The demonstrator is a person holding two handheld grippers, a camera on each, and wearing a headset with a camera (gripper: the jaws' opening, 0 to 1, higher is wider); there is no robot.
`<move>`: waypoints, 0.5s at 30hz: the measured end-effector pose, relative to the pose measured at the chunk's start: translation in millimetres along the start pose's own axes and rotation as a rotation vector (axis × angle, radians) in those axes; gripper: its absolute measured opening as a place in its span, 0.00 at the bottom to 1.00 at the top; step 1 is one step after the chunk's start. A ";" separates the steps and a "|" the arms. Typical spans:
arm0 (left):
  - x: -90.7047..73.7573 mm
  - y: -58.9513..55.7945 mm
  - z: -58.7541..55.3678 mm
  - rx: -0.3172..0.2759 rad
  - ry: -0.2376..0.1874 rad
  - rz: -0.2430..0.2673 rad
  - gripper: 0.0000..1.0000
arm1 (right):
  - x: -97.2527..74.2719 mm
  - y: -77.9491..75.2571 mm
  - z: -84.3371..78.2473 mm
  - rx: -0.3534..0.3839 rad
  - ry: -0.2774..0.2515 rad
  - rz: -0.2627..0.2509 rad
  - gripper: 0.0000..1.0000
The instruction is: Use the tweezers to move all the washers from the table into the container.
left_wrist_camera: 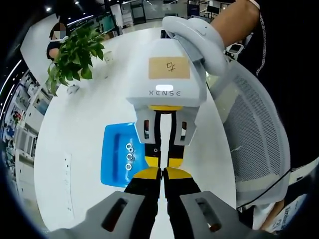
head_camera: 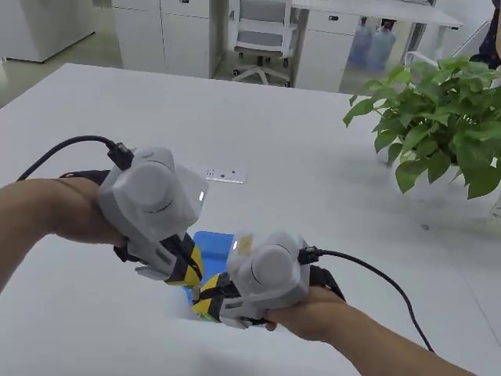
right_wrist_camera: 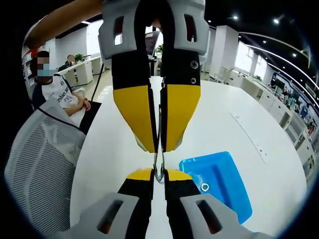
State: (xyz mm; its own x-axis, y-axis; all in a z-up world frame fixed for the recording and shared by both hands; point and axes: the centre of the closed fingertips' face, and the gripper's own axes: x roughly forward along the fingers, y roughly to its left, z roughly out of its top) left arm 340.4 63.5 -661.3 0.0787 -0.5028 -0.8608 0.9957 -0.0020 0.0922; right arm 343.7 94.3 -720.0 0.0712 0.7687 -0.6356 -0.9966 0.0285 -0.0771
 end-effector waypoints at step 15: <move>-13.0 15.1 15.1 0.036 0.000 0.038 0.06 | -16.6 -19.9 10.8 -0.034 0.007 -0.029 0.09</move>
State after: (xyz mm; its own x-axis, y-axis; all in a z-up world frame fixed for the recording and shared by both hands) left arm 353.7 57.0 -641.1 0.1160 -0.5027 -0.8566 0.9897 -0.0139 0.1422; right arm 361.9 87.9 -699.6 0.1001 0.7637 -0.6377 -0.9922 0.0285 -0.1216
